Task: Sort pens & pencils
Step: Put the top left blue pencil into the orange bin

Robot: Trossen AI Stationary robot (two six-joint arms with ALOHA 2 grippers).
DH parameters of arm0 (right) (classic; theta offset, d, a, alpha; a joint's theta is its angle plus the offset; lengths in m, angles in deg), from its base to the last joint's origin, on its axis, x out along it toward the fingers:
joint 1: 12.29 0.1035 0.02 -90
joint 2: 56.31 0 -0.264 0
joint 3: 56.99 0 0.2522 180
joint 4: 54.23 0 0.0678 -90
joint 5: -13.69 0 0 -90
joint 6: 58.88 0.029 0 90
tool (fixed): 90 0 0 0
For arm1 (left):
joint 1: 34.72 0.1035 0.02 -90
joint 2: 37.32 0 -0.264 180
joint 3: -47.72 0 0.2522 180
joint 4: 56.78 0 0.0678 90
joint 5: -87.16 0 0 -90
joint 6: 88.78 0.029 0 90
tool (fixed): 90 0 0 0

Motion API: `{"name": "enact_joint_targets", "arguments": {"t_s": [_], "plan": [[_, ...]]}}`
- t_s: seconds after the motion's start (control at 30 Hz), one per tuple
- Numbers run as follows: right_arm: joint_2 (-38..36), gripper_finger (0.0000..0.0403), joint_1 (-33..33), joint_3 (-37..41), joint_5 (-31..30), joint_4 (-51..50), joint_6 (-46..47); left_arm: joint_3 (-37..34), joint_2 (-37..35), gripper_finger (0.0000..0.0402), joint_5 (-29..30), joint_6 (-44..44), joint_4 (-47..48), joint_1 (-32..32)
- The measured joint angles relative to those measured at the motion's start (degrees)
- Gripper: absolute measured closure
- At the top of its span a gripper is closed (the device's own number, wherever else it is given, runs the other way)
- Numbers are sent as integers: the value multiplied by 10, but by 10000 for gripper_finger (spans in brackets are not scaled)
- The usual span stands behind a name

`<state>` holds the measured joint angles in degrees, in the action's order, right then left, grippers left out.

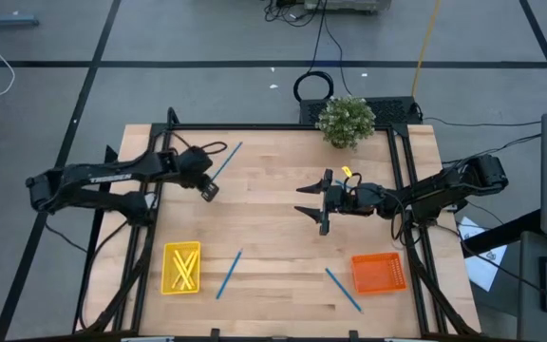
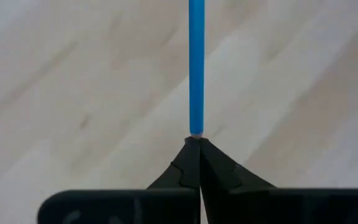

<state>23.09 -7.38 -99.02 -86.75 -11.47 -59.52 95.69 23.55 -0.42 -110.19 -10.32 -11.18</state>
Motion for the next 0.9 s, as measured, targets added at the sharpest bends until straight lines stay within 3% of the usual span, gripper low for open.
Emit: {"name": "enact_joint_targets", "arguments": {"t_s": [0.2,0.4,0.67,0.8,0.9], "plan": [[0,170,0,0,0,-21,0,0,-59,401,1,15,-144,-80],[0,170,0,0,0,-33,0,-26,-65,401,6,33,-321,-175],[3,170,1,0,2,-10,1,-147,-7,401,55,54,-636,-263],[41,170,1,0,13,86,9,-174,39,401,58,65,-730,-274],[92,170,-2,-3,20,163,18,-170,73,401,58,72,-749,-274]]}}
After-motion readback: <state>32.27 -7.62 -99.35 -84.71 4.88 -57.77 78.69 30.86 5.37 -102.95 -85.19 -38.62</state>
